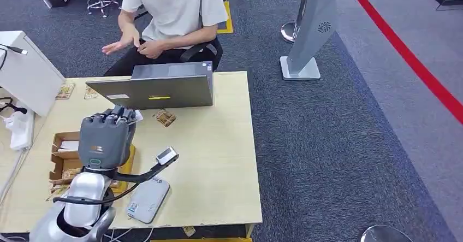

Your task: Pass the card to the sensor for recognition and then transmit it.

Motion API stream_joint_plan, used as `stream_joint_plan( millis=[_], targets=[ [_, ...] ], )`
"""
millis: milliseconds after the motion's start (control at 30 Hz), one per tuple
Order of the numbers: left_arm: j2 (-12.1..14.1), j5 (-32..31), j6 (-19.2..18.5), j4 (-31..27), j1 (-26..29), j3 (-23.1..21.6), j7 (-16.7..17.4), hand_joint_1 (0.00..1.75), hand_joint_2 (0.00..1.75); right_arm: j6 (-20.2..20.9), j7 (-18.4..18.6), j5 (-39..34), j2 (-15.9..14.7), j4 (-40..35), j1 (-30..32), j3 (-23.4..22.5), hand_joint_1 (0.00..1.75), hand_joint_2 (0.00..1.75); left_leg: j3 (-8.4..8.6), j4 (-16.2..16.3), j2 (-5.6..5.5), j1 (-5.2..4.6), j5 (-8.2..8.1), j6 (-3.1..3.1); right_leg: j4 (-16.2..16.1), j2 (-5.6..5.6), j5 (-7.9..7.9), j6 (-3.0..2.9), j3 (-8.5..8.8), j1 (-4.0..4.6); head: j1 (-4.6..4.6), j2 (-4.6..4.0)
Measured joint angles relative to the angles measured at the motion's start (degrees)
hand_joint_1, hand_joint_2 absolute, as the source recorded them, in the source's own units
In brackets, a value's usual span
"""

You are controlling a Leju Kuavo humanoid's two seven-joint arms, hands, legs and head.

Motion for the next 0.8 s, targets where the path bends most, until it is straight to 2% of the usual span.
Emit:
stream_joint_plan(
  millis=[100,267,400,500,600,800],
  targets=[
    [0.57,0.0,-1.82,-0.29,-3.6,-1.05,1.43,1.75,1.75,0.39,0.02,1.12,0.0,0.0,-0.02,0.48,0.0,1.75,-0.02,0.0,-0.02,0.01,0.03,-0.01,0.0,-0.02,0.01,0.0,0.01,0.0,0.0,0.0],
    [0.7,0.0,-8.14,0.24,-12.02,-1.27,2.24,1.75,1.75,1.16,0.11,3.28,0.0,0.0,-0.04,1.95,0.0,1.75,-0.03,0.01,-0.01,0.0,0.09,-0.01,0.01,-0.02,0.08,-0.01,0.0,0.0,0.0,0.0],
    [1.93,0.0,-12.31,7.13,-21.92,-1.25,3.61,1.75,1.75,2.56,-0.11,5.29,-0.02,0.02,-0.09,3.52,0.0,1.75,-0.03,0.01,0.03,0.0,0.1,-0.03,0.03,0.02,0.11,-0.03,0.0,0.0,0.0,0.0],
    [3.57,0.0,-12.09,15.02,-27.81,-1.25,4.35,1.75,1.75,3.08,-0.09,6.29,-0.04,0.02,-0.08,4.5,0.0,1.75,0.01,0.01,0.11,0.01,0.1,-0.03,0.07,0.11,0.11,-0.04,-0.01,0.0,-0.02,0.0],
    [4.83,0.0,-11.1,21.5,-31.0,-1.25,4.9,1.75,1.75,3.23,0.35,6.93,-0.04,0.02,-0.07,5.09,0.0,1.75,0.0,0.0,0.11,0.01,0.1,-0.03,0.08,0.12,0.1,-0.04,-0.03,0.01,0.0,0.0],
    [6.08,0.0,-11.19,27.75,-33.35,-1.25,5.69,1.75,1.75,3.3,0.7,6.99,-0.04,0.02,-0.06,5.81,0.0,1.75,-0.05,-0.01,0.09,0.01,0.09,-0.03,0.08,0.1,0.07,-0.02,-0.05,0.01,0.0,0.0]
  ],
)
